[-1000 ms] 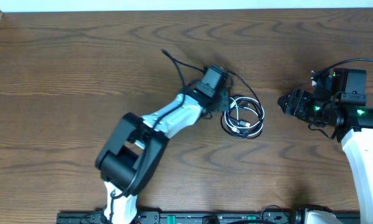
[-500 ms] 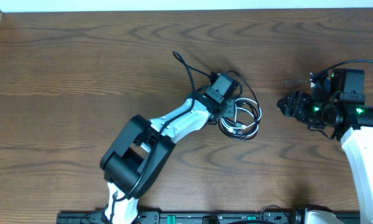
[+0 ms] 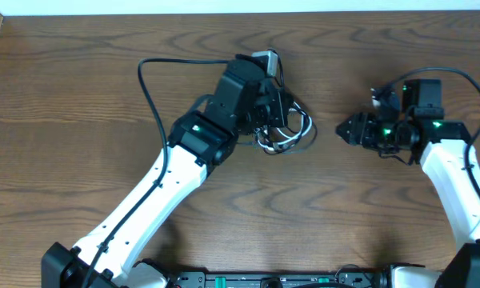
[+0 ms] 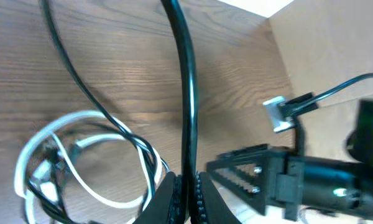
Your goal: Untangle cables
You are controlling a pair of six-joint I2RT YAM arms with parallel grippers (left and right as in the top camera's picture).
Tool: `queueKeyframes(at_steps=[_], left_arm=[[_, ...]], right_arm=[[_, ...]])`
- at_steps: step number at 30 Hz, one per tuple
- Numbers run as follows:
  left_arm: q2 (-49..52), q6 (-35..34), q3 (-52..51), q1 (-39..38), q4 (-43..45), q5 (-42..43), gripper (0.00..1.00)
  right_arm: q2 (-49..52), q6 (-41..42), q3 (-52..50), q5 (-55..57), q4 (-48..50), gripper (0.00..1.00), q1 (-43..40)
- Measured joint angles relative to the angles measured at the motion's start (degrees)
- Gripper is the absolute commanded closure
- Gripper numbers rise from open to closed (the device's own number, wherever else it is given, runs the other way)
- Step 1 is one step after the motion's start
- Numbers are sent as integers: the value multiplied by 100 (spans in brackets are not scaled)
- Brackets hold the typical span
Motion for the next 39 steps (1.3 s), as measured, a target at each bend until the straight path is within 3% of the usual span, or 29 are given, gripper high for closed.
queueKeyframes(at_steps=[7,20,26,33,39], left_arm=[[-46,-402,-2,439,358,509,93],[-101,-507,-2,501,428,579,93],[-105,-597,-2,501,452,588,93],[-107,-662,-2,511,490,595,93],[-280,-675,-2,841,452,660,93]], right_arm=[[44,0,0,-396,590,38,518],[518,1027,0,-570,1346,37,1091],[640,1392,0,-476,1676,43,1309],[1469,1847,9,-181,2562,66,1670],[1753,1971,9,278,2111,95,1644]])
